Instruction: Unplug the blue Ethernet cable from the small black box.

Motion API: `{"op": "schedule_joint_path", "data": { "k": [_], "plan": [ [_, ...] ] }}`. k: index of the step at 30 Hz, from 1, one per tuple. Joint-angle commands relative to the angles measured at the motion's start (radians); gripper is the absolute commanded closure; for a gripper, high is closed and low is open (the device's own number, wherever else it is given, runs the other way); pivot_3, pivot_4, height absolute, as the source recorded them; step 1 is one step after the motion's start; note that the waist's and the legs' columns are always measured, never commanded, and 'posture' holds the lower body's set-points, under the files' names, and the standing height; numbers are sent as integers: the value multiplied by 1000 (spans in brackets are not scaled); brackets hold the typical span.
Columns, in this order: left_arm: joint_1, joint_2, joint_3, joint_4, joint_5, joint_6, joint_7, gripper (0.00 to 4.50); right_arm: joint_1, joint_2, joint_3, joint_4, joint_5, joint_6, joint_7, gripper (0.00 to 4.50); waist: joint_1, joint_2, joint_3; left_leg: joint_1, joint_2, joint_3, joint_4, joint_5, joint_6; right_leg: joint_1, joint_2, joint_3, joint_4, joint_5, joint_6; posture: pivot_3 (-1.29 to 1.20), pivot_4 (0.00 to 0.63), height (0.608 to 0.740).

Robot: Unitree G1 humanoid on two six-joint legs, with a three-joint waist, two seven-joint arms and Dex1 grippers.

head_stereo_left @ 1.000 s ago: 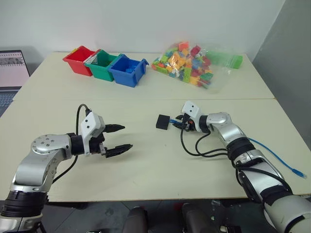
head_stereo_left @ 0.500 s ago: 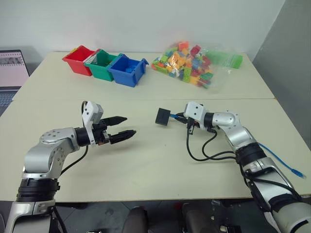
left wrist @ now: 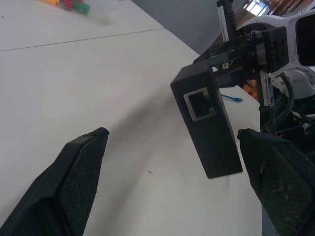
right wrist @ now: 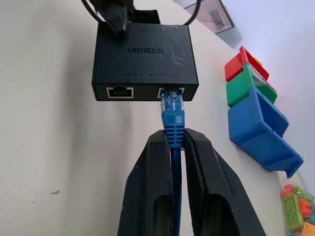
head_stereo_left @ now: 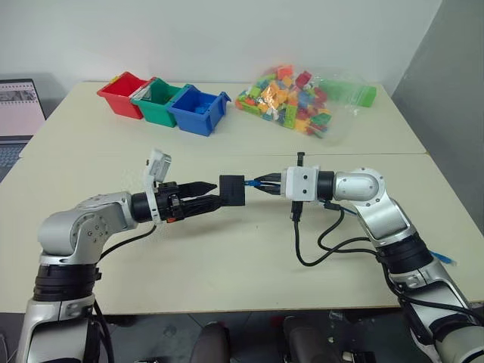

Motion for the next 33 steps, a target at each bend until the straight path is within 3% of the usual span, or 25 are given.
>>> {"op": "schedule_joint_path", "data": {
  "k": [1,7,10,20,25,33],
  "plan": [
    [-28,-19,-5,-40,-15,15,34,0,-40,-4,-1,-59,-6,8,-5,4410,0,0,0,0,0,0,0,0,0,0,0,0,0,0,0,0,150,740],
    [-43,-59,25,-18,-58,44,63,0,-43,-6,3,-72,-14,17,-8,4411,1,0,0,0,0,0,0,0,0,0,0,0,0,0,0,0,150,740],
    [-45,-63,40,-5,-84,61,65,413,-46,-7,2,-76,-18,16,-12,4411,1,0,0,0,0,0,0,0,0,0,0,0,0,0,0,0,150,740],
    [-46,-48,61,18,-145,116,42,2798,-55,-1,-3,-81,-22,1,-32,4411,2,0,0,0,0,0,0,0,0,0,0,0,0,0,0,0,150,740],
    [-39,-45,55,15,-155,124,33,3681,-66,4,-3,-79,-29,-23,-49,4412,1,0,0,0,0,0,0,0,0,0,0,0,0,0,0,0,150,740],
    [-34,-38,47,18,-128,87,17,3711,-51,14,5,-106,-24,-46,-59,4421,2,0,0,0,0,0,0,0,0,0,0,0,0,0,0,0,150,740]
  ]
}}
